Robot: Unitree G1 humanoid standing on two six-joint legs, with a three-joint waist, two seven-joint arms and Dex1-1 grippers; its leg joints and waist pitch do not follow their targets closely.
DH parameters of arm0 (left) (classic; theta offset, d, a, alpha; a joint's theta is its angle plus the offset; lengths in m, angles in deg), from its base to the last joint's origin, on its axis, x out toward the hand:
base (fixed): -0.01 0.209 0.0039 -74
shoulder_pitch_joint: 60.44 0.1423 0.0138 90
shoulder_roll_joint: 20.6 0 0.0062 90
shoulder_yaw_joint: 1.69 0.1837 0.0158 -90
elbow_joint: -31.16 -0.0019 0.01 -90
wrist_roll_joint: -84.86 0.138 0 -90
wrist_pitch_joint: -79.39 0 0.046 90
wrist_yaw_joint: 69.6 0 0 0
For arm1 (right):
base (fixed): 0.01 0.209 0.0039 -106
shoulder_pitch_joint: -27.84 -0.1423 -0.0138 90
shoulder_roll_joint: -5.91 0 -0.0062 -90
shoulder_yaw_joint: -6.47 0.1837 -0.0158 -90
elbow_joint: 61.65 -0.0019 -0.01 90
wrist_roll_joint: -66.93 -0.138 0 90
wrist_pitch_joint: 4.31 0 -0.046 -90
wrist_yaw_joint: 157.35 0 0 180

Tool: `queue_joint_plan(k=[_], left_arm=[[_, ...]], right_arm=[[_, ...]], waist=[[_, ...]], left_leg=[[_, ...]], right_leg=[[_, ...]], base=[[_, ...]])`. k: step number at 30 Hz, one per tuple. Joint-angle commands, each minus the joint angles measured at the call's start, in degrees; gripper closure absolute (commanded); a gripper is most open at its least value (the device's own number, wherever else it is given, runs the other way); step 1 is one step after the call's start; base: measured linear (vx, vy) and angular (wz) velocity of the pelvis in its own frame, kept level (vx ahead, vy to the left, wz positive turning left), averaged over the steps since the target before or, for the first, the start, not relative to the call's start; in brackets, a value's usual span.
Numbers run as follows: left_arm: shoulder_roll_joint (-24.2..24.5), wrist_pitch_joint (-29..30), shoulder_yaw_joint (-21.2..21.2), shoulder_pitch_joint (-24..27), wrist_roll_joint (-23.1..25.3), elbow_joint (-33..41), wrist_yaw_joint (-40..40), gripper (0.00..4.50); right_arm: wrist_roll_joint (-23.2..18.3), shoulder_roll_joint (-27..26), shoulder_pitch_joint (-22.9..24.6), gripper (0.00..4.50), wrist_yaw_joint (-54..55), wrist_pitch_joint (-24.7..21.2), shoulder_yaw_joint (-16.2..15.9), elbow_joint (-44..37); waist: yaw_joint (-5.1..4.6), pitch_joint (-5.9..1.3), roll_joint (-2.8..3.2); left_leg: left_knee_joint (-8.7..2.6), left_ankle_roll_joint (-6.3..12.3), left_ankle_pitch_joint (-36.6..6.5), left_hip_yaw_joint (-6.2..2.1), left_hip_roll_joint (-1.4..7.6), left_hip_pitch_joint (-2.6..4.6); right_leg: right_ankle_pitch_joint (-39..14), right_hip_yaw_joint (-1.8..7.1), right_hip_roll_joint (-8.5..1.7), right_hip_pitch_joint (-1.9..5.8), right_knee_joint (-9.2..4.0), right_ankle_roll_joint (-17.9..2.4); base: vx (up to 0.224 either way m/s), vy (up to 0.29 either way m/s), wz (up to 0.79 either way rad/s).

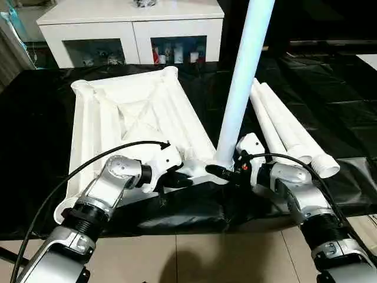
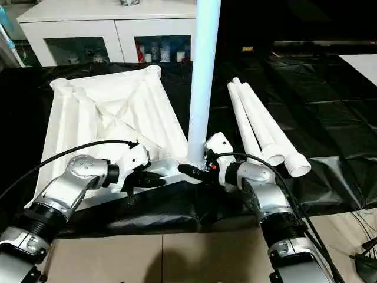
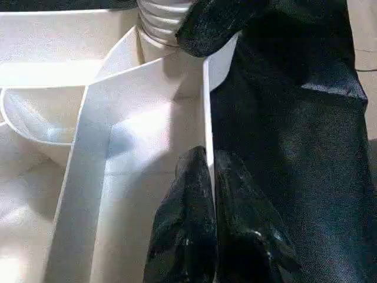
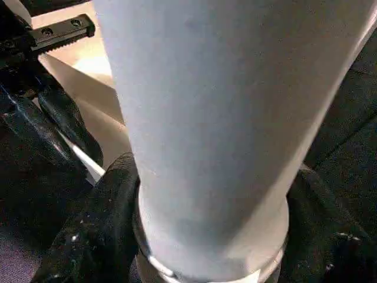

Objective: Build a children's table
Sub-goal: Rotate leg to tighten

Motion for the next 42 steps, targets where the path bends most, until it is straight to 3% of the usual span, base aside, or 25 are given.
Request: queue_joint_plan(k=[1, 4, 7, 8, 11, 14, 17, 22, 24, 27, 28, 32, 35, 36, 41, 42], left_arm=[[-0.23, -0.41, -0.18, -1.18, -0.62, 1.43, -0.43, 4.5], [-1.17, 1.16, -0.7, -1.57, -0.27, 0.15, 1.89, 4.5], [-3.09, 2.64, -0.94, -2.61, 1.21, -2.44, 6.61, 4.5], [-6.39, 5.29, -1.8, -4.26, 2.4, -6.21, 13.41, 4.5], [-9.52, 7.95, -3.08, -5.8, 2.53, -9.68, 19.23, 4.5], [-17.33, 10.43, -4.17, -9.18, 3.27, -19.1, 31.53, 4.5], [-20.37, 9.95, -4.19, -10.4, 3.49, -22.53, 34.94, 4.5], [-21.83, 9.73, -4.83, -11.62, 3.98, -23.48, 35.76, 4.5], [-21.56, 9.76, -4.87, -11.58, 4.02, -23.34, 35.55, 4.5], [-20.55, 9.05, -4.86, -11.6, 4.1, -23.78, 34.69, 4.5], [-20.19, 8.57, -4.81, -11.53, 4.07, -23.82, 34.14, 4.5], [-18.99, 6.76, -4.55, -10.86, 4.28, -22.59, 31.87, 4.5], [-17.9, 4.74, -3.97, -10.01, 4.37, -20.81, 29.18, 4.5], [-16.77, 3.83, -3.65, -9.03, 4.24, -19.44, 27.25, 4.5], [-13.49, 1.51, -3.9, -6.05, 2.67, -16.38, 21.68, 4.5], [-11.41, -0.95, -3.49, -4.57, 1.98, -14.2, 17.79, 4.5]], right_arm=[[-0.09, -0.69, 0.85, 1.76, 0.46, -0.53, -0.19, -0.65], [1.24, -2.35, 0.23, 1.76, 6.32, -0.24, 0.69, 1.47], [1.88, -5.2, -1.14, 1.76, 14.77, -0.98, 2.64, 4.57], [2.12, -8.92, -2.66, 1.76, 24.2, -2.33, 4.67, 7.34], [1.68, -11.85, -3.98, 1.77, 30.76, -3.57, 6.28, 9.38], [1.33, -18.04, -8.74, 1.77, 46.4, -6.53, 8.89, 16.5], [-0.69, -20.52, -11.33, 1.77, 52.13, -6.81, 11.7, 20.11], [1.47, -21.6, -13.65, 1.77, 52.44, -6.3, 11.68, 23.13], [1.74, -21.56, -13.75, 1.77, 52.38, -6.15, 11.55, 23.29], [1.4, -21.64, -14.46, 1.77, 51.86, -5.21, 12.28, 24.52], [0.91, -21.66, -14.73, 1.42, 51.03, -4.51, 12.78, 24.52], [1.34, -20.9, -15.2, 1.02, 49.35, -3.24, 12.7, 24.06], [2.16, -19.85, -15.06, 0.73, 48.2, -2.54, 11.92, 23.02], [1.93, -18.85, -14.51, 0.56, 46.97, -2.24, 11.91, 21.42], [2.07, -15.36, -11.74, 0.44, 39.5, -3.03, 10.02, 15.72], [2.91, -13.13, -9.25, 0.44, 33.43, -4.06, 7.46, 11.71]], waist=[[0.14, -3.86, 0.11], [0.02, -3.75, 0.06], [-0.38, -3.5, -0.05], [-0.48, -3.48, -0.05], [-0.45, -3.24, -0.15], [-0.49, -3.08, -0.04], [-0.39, -3.03, -0.13], [-0.56, -2.85, -0.36], [-0.56, -3.07, -0.39], [-0.68, -2.99, -0.39], [-0.67, -2.95, -0.31], [-0.87, -2.94, -0.24], [-1.61, -2.97, -0.15], [-1.81, -3.01, -0.26], [-1.46, -3.28, -0.25], [-1.13, -3.52, -0.21]], left_leg=[[-3.85, 5.61, -7.53, -0.13, 1.6, 0.39], [-3.97, 5.29, -7.89, -0.13, 1.62, 0.42], [-4.25, 3.58, -10.13, -0.14, 1.46, 0.51], [-4.29, 2.81, -11.03, -0.16, 1.4, 0.56], [-4.54, 0.92, -13.95, -0.09, 1.26, 1.03], [-4.74, -0.36, -15.19, -0.2, 1.03, 1.21], [-4.87, 0.36, -16.78, -0.24, 1.03, 1.16], [-5.34, 0.63, -21.18, -0.54, 0.97, 1.32], [-5.53, 0.81, -19.94, -0.67, 1.05, 1.02], [-5.59, 1.16, -19.67, -0.62, 1.06, 0.93], [-5.6, 1.16, -20.18, -0.61, 1.06, 1.03], [-5.77, 1.18, -21.41, -0.68, 1.04, 1.0], [-6.16, 1.25, -20.14, -1.02, 1.08, 0.14], [-5.89, 1.62, -19.89, -0.78, 1.2, 0.56], [-5.59, 3.65, -15.01, -0.35, 1.28, 0.43], [-5.34, 4.78, -12.26, -0.33, 1.27, 0.34]], right_leg=[[-0.65, 1.61, -1.66, 3.52, -2.52, -17.46], [-1.42, 1.66, -1.67, 3.41, -2.6, -17.29], [-6.0, 1.76, -1.76, 3.3, -3.15, -16.25], [-7.97, 1.77, -1.79, 3.3, -3.29, -15.74], [-14.27, 1.87, -1.78, 2.87, -4.13, -13.66], [-17.64, 1.77, -1.61, 2.48, -4.6, -12.3], [-18.85, 1.7, -1.68, 2.38, -5.06, -11.1], [-23.61, 1.34, -1.74, 2.37, -5.73, -8.85], [-22.1, 1.39, -1.9, 2.72, -5.64, -8.55], [-21.51, 1.4, -1.92, 2.66, -5.66, -9.0], [-22.22, 1.42, -1.99, 2.58, -5.77, -8.96], [-24.07, 1.33, -1.99, 2.53, -6.04, -8.15], [-22.84, 1.06, -2.03, 3.17, -5.82, -8.19], [-22.35, 1.26, -2.15, 2.77, -6.01, -8.99], [-16.92, 1.45, -2.15, 3.12, -5.51, -11.12], [-13.87, 1.33, -2.12, 3.53, -5.17, -11.87]], base=[[0.0, 0.0, 0.0], [0.0, 0.0, 0.0], [0.0, 0.0, 0.0], [0.0, 0.0, 0.0], [0.0, 0.0, 0.0], [0.0, 0.0, 0.0], [0.0, 0.0, 0.0], [0.0, 0.0, 0.0], [0.0, 0.0, 0.0], [0.0, 0.0, 0.0], [0.0, 0.0, 0.0], [0.0, 0.0, 0.0], [0.0, 0.0, 0.0], [0.0, 0.0, 0.0], [0.0, 0.0, 0.0], [0.0, 0.0, 0.0]])
